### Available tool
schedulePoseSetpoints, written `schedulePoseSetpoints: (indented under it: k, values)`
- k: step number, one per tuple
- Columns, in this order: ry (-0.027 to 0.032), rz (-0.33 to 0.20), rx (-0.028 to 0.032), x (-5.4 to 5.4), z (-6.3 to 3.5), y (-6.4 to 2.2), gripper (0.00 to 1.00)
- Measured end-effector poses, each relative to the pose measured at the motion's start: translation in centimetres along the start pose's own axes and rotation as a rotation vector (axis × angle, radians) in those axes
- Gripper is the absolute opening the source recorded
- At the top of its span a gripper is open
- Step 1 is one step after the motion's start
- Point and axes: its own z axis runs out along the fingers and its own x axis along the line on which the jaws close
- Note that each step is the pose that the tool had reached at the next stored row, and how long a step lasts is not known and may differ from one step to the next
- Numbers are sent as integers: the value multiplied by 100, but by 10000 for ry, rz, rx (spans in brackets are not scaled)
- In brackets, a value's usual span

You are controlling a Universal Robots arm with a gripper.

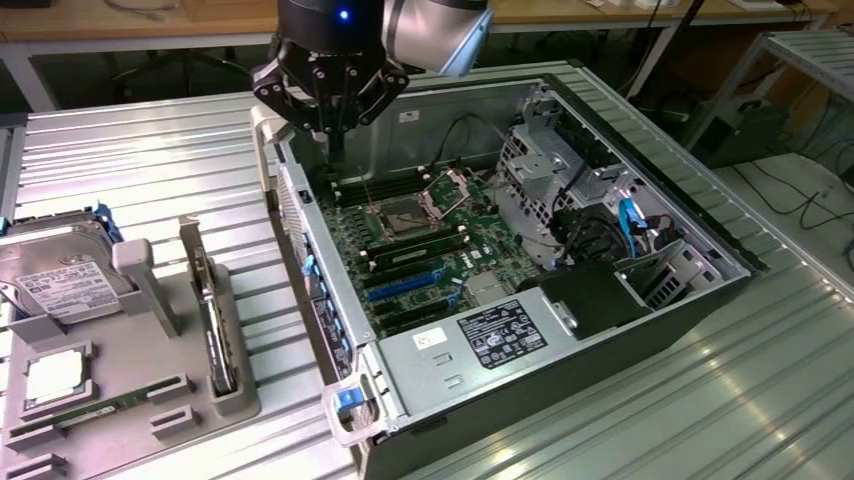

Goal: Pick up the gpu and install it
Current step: 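Reach for the gpu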

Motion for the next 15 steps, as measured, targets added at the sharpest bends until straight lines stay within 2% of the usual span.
schedulePoseSetpoints:
  k: [15]
  values:
    - [13, 1, 1, 97, -3, -17, 11]
